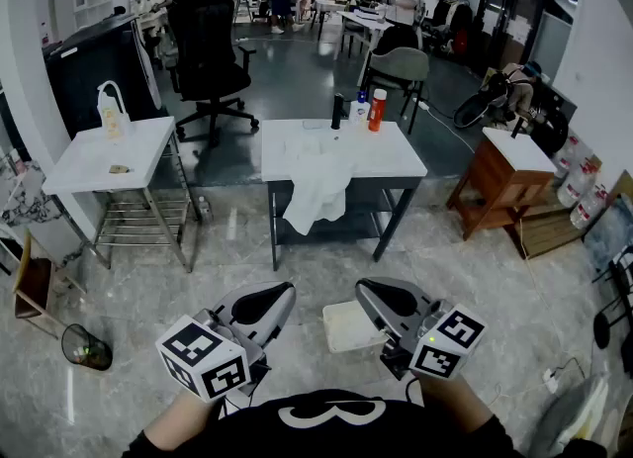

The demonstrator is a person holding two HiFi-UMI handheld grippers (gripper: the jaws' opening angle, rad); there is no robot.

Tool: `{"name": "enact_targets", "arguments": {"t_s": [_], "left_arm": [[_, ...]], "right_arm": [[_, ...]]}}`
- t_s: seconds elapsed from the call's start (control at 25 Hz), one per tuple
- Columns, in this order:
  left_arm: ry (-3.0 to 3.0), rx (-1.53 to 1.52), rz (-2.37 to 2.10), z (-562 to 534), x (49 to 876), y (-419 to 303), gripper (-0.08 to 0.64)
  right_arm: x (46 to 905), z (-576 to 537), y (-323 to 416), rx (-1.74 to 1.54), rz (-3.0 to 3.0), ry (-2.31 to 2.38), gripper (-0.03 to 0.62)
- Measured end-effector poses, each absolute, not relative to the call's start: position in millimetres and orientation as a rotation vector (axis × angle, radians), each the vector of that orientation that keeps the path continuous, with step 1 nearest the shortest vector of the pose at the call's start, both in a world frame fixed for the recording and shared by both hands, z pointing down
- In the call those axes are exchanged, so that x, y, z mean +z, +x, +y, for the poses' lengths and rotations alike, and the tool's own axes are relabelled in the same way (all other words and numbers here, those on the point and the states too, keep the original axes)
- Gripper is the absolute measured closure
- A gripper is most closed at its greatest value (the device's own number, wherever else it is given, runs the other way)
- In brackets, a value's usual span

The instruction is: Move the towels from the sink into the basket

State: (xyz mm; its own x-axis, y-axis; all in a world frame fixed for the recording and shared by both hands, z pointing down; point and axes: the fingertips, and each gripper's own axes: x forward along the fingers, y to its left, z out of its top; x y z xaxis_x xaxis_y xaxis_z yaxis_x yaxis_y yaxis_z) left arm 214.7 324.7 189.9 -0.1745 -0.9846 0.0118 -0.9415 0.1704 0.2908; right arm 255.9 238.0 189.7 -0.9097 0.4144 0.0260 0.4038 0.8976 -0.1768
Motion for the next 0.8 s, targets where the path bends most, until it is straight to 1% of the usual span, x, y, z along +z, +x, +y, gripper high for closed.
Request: {"name": "enact_targets", "arguments": {"t_s": [0.32,0.52,0.64,0.68,0.76,0.8], "left_arm": [[1.896,-0.305,-2.247,359,192,221,0.554],[1.902,-0.322,-2.248,369,196,218,0.555],[1.906,-0.328,-2.244,369,200,217,0.555],[1.905,-0.327,-2.243,369,202,215,0.555],[1.895,-0.323,-2.245,369,207,210,0.555],[1.887,-0.322,-2.247,368,209,207,0.554]], "right_arm": [[187,263,266,0.229,-3.018,-0.591,0.589],[184,265,269,0.321,-3.046,-0.569,0.589],[191,258,267,0.321,-3.047,-0.504,0.584],[194,254,265,0.319,-3.051,-0.469,0.578],[198,244,259,0.330,-3.056,-0.412,0.519],[200,240,256,0.341,-3.057,-0.399,0.501]]}}
